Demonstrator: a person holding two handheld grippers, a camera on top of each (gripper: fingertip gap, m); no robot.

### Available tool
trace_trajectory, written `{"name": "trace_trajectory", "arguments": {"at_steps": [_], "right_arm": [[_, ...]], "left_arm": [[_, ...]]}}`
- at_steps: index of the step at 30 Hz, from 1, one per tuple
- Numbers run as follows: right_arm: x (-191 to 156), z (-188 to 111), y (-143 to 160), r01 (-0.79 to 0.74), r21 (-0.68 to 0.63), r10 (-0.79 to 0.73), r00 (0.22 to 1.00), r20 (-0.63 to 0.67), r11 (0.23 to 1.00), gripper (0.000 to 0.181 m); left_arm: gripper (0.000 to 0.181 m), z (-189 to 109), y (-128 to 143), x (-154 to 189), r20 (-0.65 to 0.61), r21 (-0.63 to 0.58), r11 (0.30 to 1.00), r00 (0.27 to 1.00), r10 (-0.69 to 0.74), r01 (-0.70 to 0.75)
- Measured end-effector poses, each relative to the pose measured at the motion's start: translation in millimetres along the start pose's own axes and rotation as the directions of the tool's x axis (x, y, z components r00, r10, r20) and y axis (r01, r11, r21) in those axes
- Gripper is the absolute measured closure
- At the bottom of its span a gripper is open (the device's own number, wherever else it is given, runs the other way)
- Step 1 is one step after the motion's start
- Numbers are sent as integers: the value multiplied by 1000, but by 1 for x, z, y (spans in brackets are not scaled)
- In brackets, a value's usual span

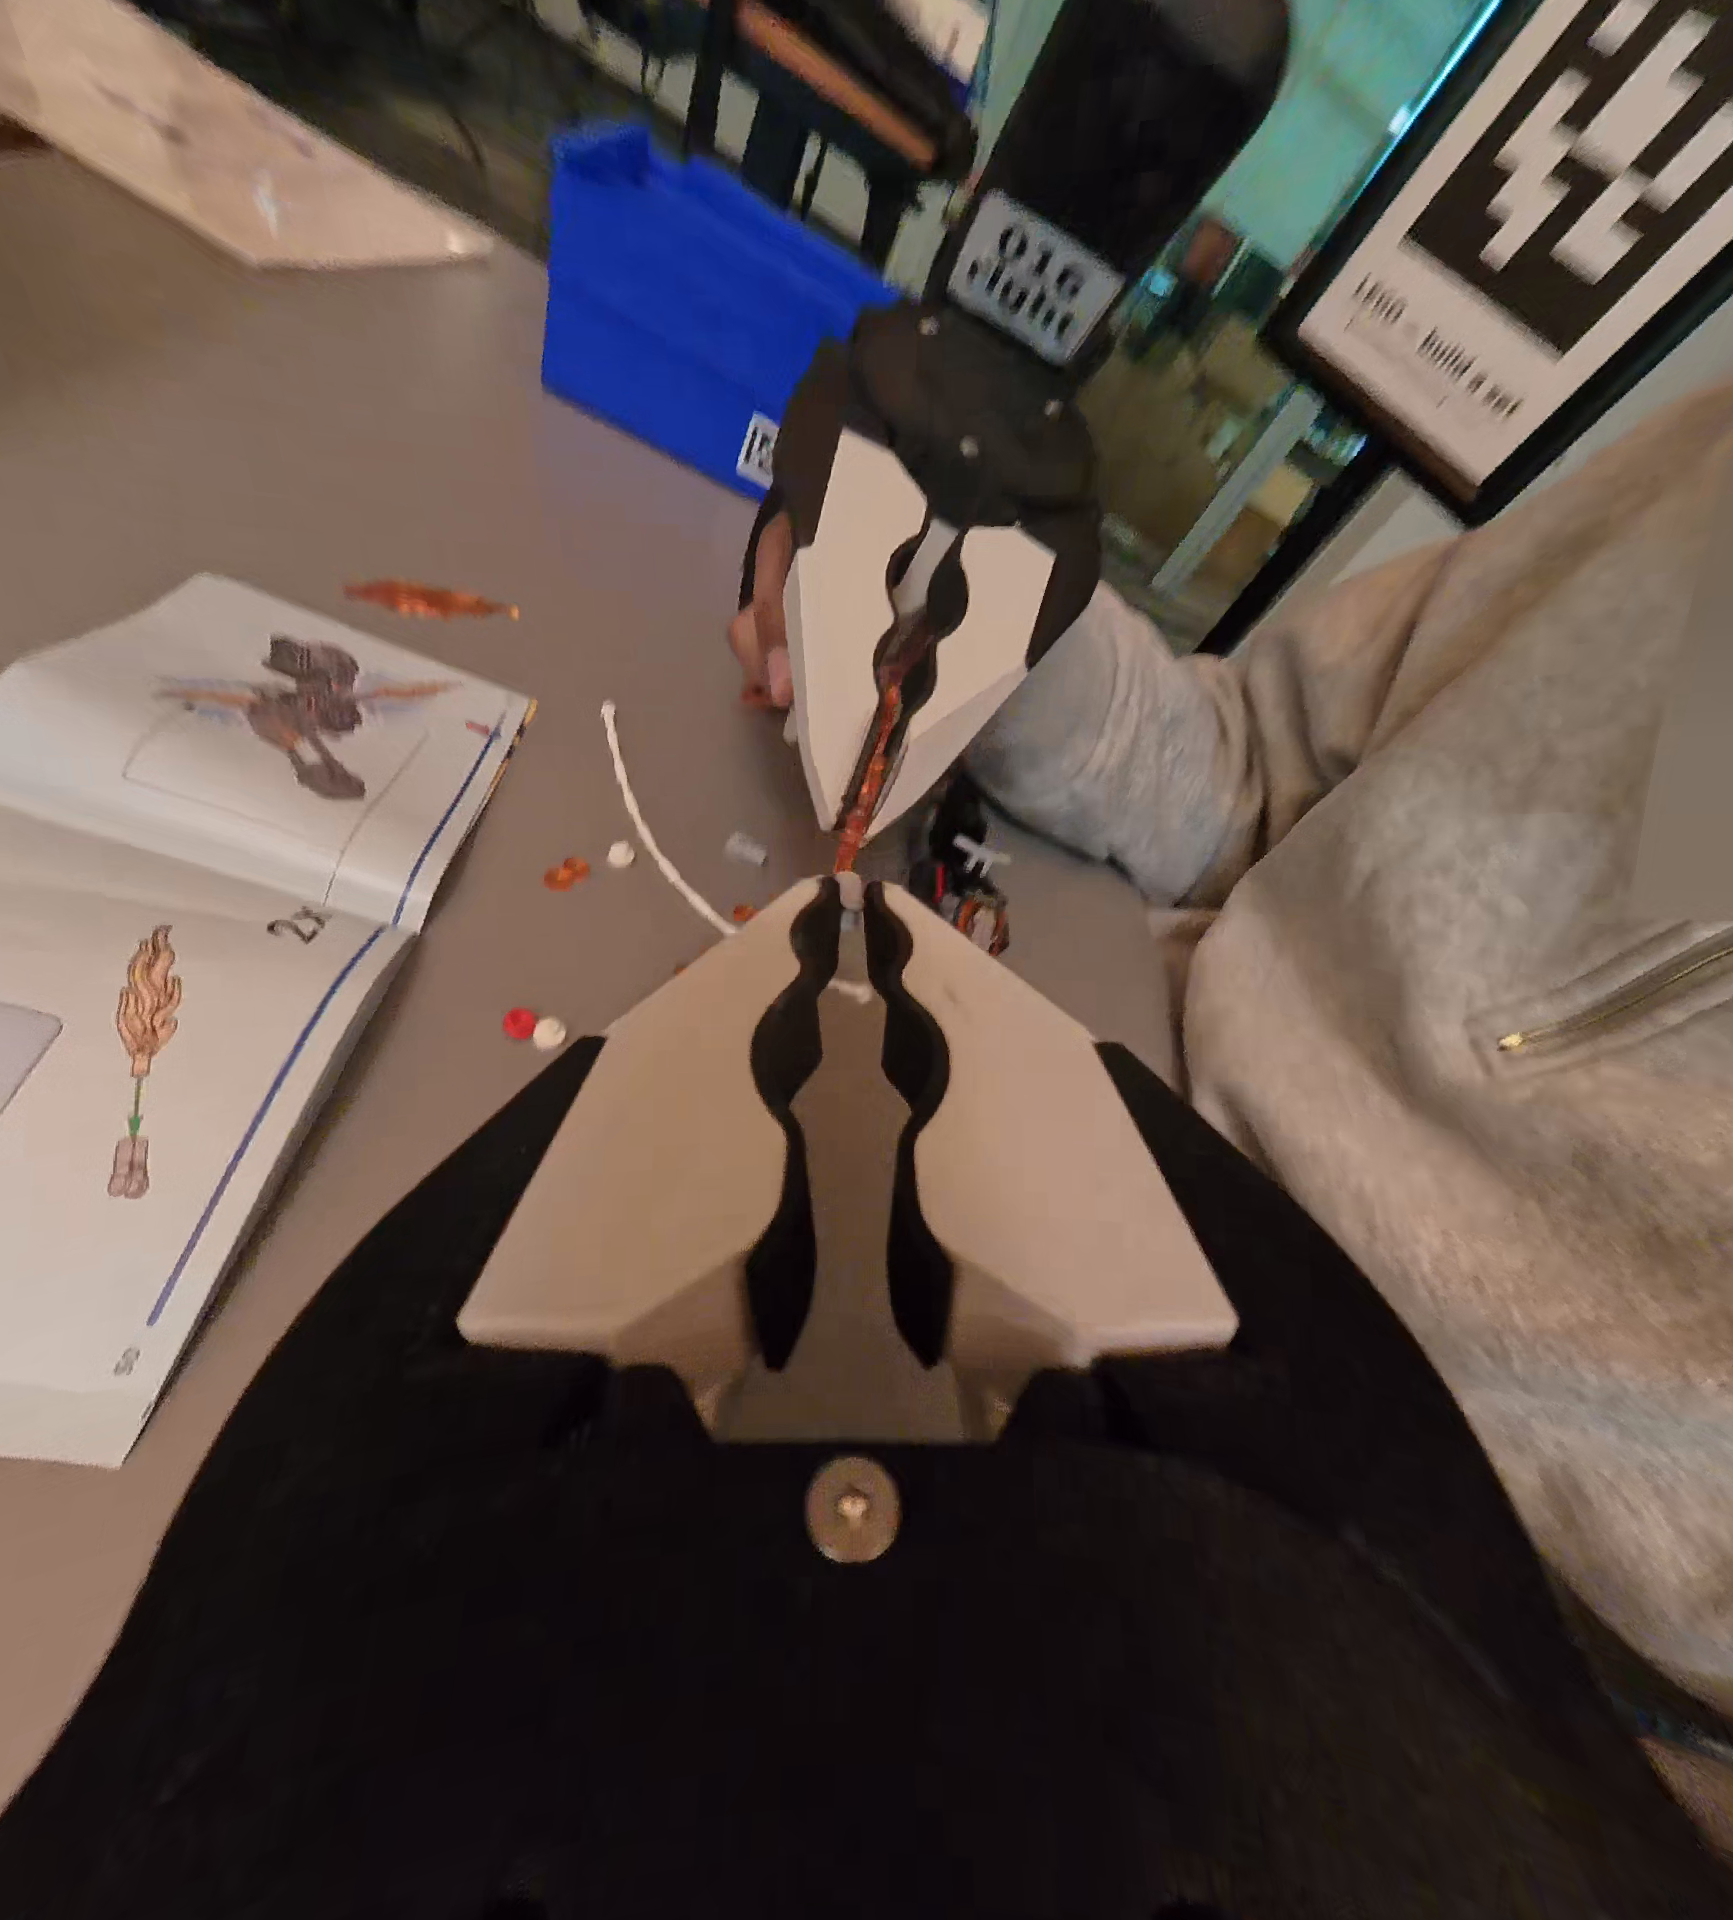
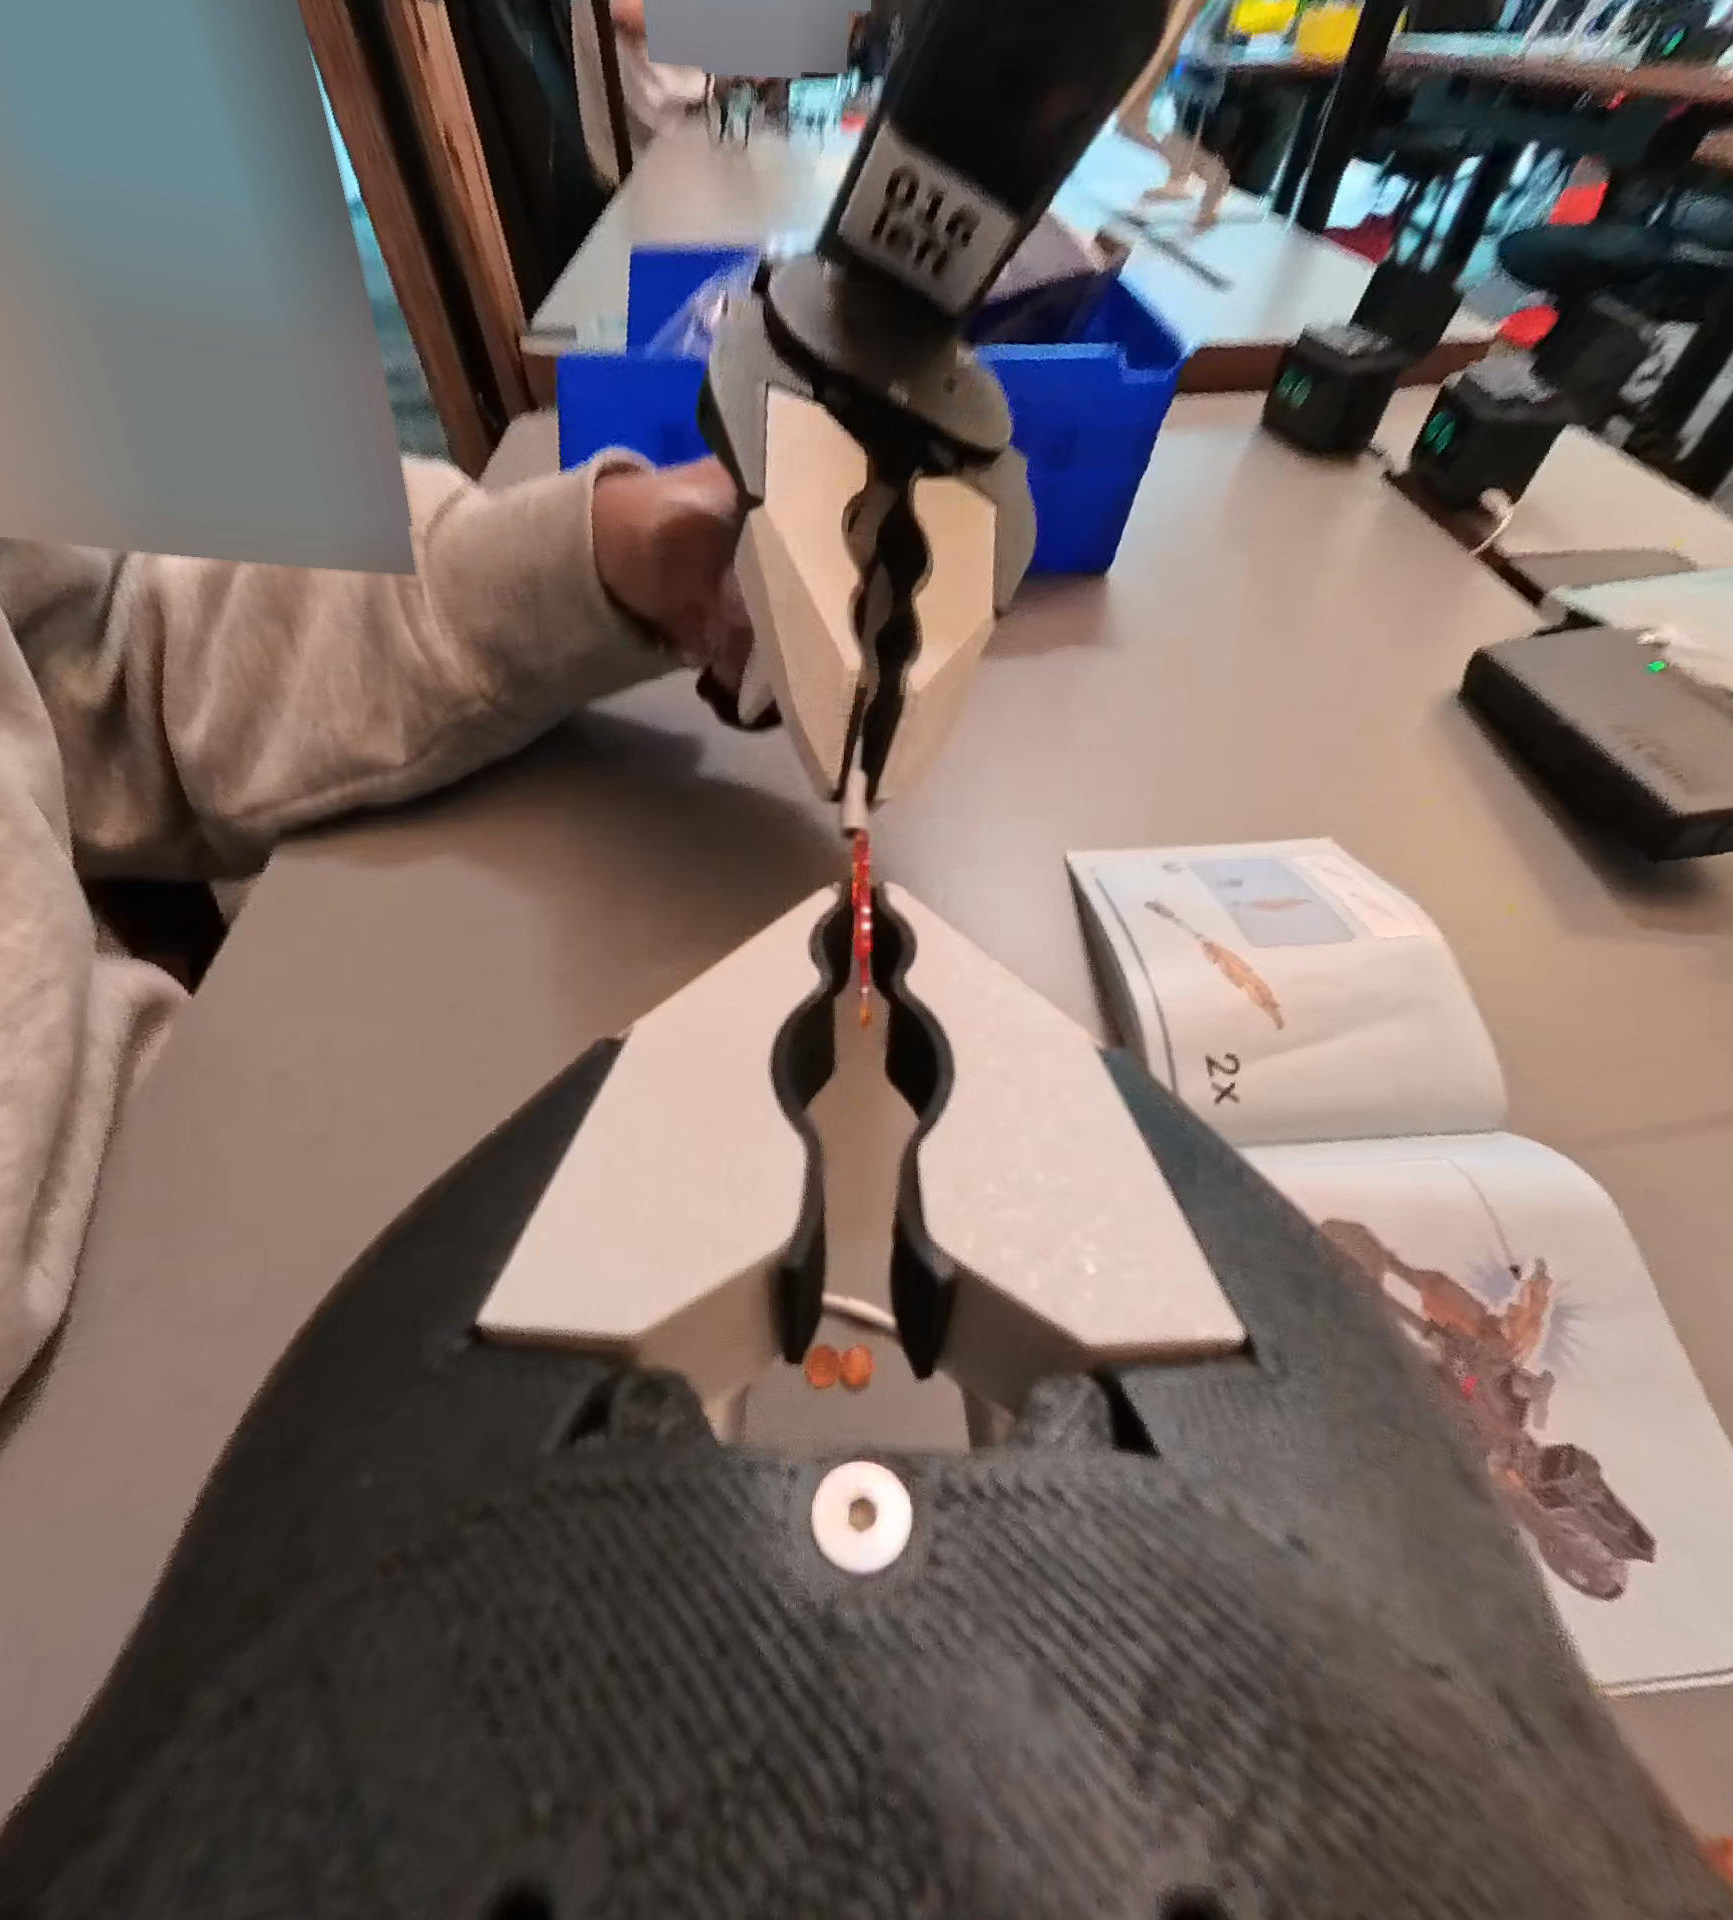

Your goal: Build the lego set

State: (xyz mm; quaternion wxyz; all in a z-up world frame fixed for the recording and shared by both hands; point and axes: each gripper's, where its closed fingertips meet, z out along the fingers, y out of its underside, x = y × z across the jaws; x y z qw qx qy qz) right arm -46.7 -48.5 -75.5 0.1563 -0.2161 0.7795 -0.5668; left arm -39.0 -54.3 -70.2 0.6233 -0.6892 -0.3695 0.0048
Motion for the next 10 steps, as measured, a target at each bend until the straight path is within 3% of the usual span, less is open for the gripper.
{"name": "trace_trajectory", "arguments": {"at_steps": [6, 10], "right_arm": [[6, -19, -39, -68, 210, 75, 997, -30, 975, 181], [4, -20, -46, -125, 244, 131, 991, -10, 962, 181]], "left_arm": [[181, -11, -38, 17, -130, 244, 967, 991, -44, 75], [181, -13, -44, 16, -164, 289, 949, 983, -82, 127]]}}
